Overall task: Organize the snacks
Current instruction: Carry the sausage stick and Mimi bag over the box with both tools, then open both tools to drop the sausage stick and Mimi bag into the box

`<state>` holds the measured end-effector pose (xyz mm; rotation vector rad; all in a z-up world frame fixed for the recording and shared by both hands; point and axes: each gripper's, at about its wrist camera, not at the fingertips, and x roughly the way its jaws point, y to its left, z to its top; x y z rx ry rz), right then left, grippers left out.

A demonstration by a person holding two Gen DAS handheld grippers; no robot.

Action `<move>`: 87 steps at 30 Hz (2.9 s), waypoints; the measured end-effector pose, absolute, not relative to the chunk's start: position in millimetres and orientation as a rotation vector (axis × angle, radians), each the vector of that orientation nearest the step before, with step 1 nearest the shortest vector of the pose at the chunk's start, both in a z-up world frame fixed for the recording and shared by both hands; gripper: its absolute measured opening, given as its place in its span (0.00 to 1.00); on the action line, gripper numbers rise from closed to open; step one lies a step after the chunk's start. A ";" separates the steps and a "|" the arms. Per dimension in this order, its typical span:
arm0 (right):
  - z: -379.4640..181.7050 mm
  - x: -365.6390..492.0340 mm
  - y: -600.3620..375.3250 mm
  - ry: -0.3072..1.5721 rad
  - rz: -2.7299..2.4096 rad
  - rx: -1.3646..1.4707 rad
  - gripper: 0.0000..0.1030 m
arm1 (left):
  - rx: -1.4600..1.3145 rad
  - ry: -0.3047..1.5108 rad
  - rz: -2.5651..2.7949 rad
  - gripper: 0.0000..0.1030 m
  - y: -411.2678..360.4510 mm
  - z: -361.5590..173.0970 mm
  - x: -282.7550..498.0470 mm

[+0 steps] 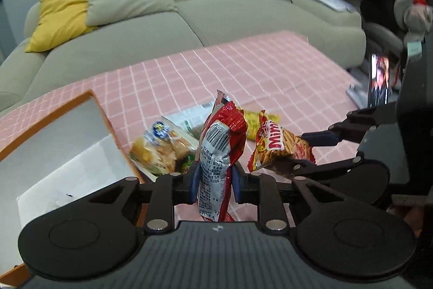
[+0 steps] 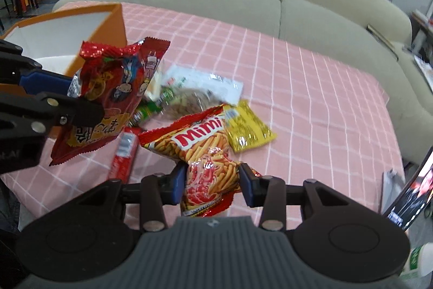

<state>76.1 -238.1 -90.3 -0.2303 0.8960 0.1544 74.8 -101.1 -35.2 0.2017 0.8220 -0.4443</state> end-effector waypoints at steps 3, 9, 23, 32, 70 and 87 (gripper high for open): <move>-74.2 73.3 -226.3 0.859 0.174 -0.249 0.38 | 0.163 0.808 -0.418 0.26 -87.4 -20.4 72.1; -41.6 69.1 -198.0 0.769 0.221 -0.282 0.38 | 0.115 0.785 -0.378 0.26 -59.6 5.6 67.5; 11.4 97.5 -104.5 0.620 0.440 -0.337 0.38 | 0.092 0.749 -0.136 0.26 40.8 41.9 100.3; -1.2 144.0 -26.1 0.632 0.571 -0.426 0.38 | 0.113 0.890 -0.051 0.26 94.2 22.2 139.1; -128.0 227.5 45.2 0.941 0.622 -0.683 0.44 | 0.282 1.245 -0.021 0.32 125.3 -102.2 211.0; -82.5 208.7 38.7 0.940 0.687 -0.612 0.85 | 0.282 1.095 0.006 0.73 119.0 -49.1 192.3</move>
